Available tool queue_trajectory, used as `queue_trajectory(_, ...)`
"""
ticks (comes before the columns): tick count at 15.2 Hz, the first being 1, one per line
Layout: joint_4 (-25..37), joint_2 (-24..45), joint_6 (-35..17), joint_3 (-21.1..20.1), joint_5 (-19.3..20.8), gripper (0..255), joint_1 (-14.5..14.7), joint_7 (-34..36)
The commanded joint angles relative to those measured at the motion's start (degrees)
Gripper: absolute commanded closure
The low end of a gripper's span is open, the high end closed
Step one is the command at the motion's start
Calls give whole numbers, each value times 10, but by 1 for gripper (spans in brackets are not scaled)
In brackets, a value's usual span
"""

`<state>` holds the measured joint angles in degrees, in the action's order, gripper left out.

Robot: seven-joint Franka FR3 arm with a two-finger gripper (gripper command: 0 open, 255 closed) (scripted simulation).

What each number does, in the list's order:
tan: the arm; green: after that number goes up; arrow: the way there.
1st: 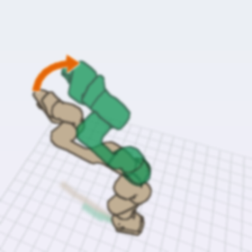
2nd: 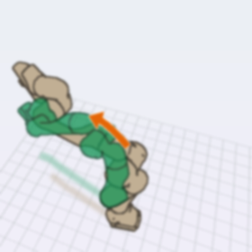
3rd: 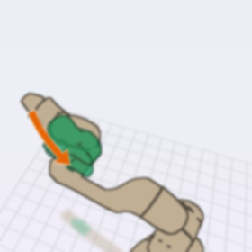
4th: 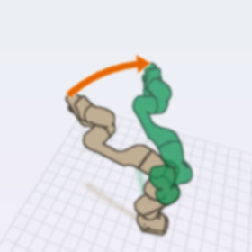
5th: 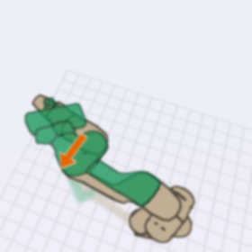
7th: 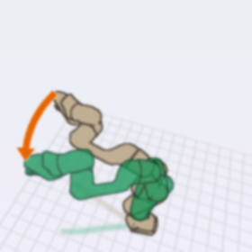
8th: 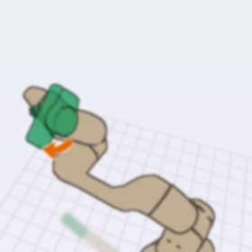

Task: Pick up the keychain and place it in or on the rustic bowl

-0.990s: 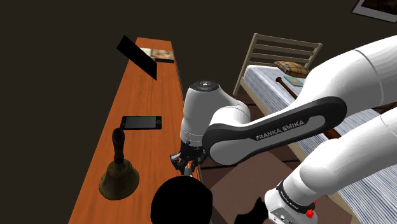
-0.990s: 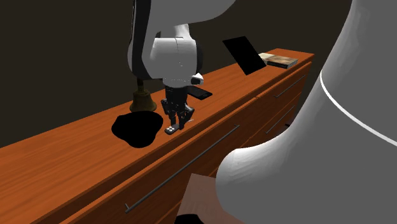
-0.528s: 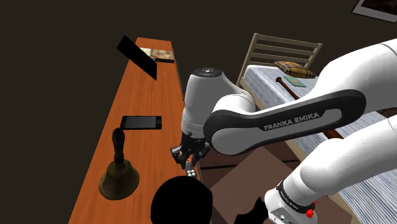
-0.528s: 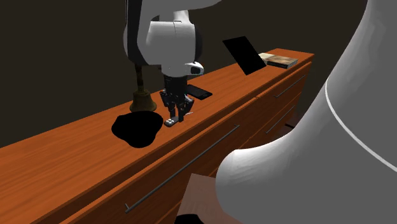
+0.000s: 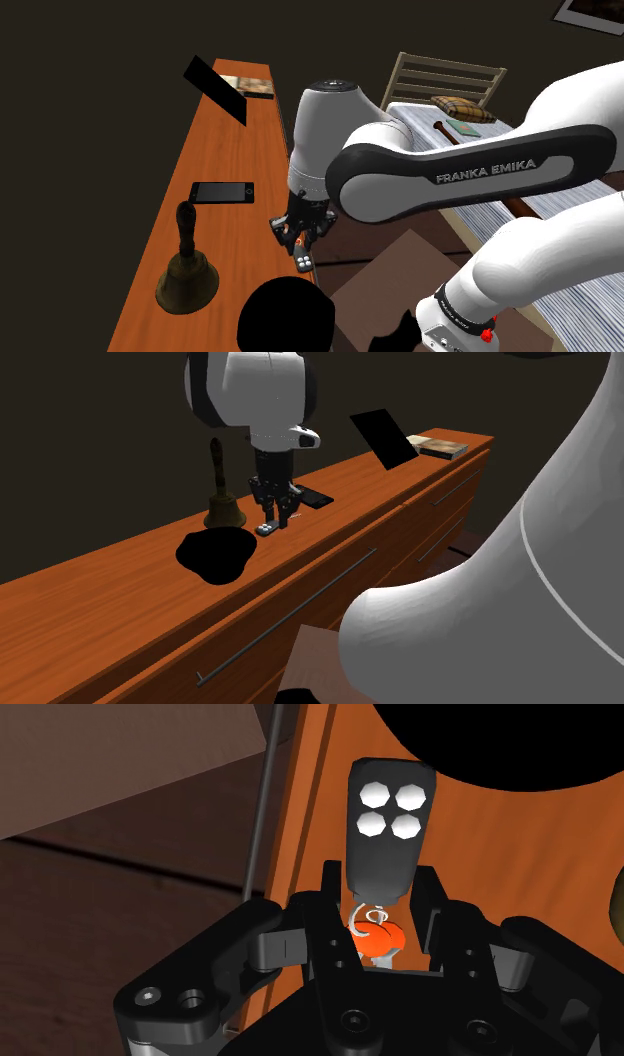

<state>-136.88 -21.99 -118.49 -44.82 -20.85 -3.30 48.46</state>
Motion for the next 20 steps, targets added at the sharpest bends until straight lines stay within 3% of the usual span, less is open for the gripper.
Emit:
queue_trajectory(1,11,-8,18,7,0,255,1,-2)
queue_trajectory(17,104,-42,146,46,8,255,3,0)
queue_trajectory(20,106,-59,155,25,-10,255,22,34)
